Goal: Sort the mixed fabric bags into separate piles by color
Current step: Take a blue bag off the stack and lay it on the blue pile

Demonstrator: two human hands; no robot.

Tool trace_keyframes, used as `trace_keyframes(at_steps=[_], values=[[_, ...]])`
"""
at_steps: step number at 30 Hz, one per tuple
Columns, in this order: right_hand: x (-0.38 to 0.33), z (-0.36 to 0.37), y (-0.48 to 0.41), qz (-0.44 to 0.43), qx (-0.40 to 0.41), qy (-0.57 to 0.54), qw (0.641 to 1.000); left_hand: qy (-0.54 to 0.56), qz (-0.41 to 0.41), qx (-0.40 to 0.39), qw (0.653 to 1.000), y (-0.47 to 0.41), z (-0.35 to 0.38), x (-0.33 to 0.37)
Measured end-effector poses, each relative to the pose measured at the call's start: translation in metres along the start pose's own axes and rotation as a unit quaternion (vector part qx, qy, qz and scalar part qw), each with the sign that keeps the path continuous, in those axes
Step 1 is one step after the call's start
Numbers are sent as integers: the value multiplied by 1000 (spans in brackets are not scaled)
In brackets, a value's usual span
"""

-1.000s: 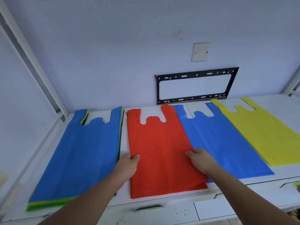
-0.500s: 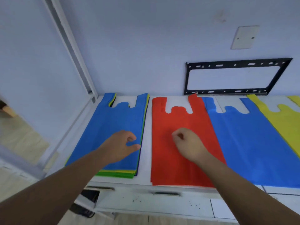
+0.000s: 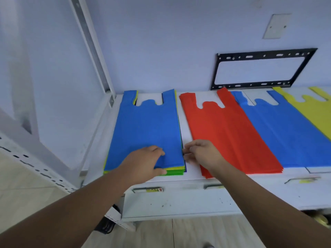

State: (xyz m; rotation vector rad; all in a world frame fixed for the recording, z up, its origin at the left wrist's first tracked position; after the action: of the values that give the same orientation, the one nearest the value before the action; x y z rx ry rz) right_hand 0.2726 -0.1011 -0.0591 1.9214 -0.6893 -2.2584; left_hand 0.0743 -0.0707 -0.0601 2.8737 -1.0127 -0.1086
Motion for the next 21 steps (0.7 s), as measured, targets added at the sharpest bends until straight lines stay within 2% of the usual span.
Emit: trace_keyframes(at_steps=[6,10,17,21], values=[[8,-3,21,-21,84,14,996,50,24,55,997,-2,0,-14],[11,4,34,-30,79,11,996,116,13,59,991,-3,-1,-23],[17,21,27,-8,57,25,998,144,8,43,989,-7,0,-24],[24,23,26,9,52,-30,998,173,-4,45,984,-8,0,-29]])
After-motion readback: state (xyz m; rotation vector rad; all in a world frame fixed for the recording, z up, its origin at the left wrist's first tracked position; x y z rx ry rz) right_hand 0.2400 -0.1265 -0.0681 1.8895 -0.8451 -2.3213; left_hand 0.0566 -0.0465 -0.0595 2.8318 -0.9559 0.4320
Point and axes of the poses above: each hand's wrist, its own y-axis away from the middle knuckle, its own z-axis out of the palm, x = y × z, the point moved 5 cm from there along -y, towards the middle knuckle, and after that the axes turned 15 degrees about -y, right-handed, at the moved point
